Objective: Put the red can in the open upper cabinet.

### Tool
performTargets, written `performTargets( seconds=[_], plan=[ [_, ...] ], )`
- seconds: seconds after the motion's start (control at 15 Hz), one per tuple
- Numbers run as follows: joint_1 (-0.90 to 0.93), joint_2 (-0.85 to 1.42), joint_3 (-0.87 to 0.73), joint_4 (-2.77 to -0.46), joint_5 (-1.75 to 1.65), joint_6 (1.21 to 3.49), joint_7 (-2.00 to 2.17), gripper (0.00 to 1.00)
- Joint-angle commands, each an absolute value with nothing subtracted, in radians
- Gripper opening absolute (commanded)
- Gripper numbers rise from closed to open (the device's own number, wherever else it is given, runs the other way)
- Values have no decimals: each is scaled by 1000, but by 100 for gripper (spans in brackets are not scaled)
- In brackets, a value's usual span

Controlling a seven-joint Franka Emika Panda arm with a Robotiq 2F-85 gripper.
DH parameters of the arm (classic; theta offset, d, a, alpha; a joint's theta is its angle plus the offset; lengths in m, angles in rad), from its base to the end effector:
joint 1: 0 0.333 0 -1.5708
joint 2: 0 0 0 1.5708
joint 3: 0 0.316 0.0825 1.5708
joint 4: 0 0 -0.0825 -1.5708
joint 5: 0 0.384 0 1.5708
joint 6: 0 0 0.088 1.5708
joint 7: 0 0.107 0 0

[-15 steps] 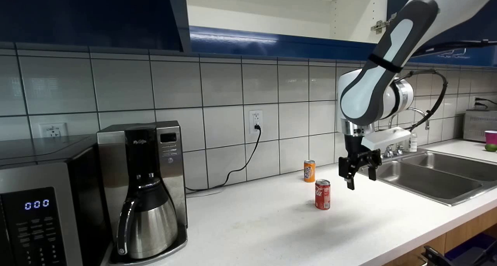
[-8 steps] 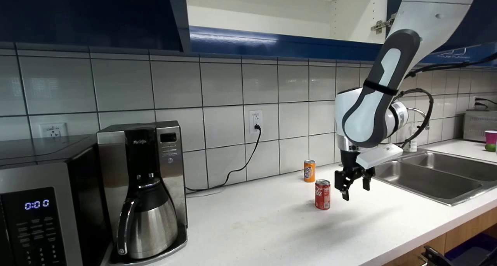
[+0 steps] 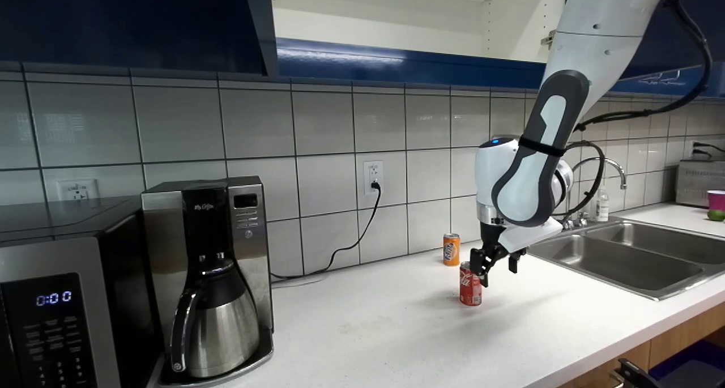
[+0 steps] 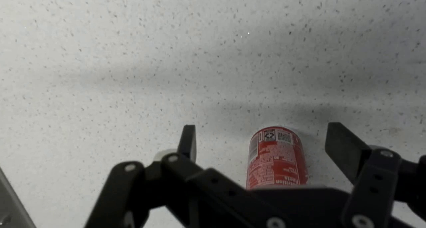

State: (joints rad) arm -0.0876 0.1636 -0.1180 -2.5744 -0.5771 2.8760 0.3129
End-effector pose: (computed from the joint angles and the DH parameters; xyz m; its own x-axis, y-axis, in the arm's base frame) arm 0.4495 -0.0637 0.2130 0.9898 0.0460 0.1348 0.0184 -0.9798 0.1990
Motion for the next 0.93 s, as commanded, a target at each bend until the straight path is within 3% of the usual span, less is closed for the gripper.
performTargets(
  seconds=[0.0,0.87],
  plan=[
    [-46,229,-151,-2506,-670,2907,427,100],
    [102,367,-257,-2389,-807,2955,637,100]
  ],
)
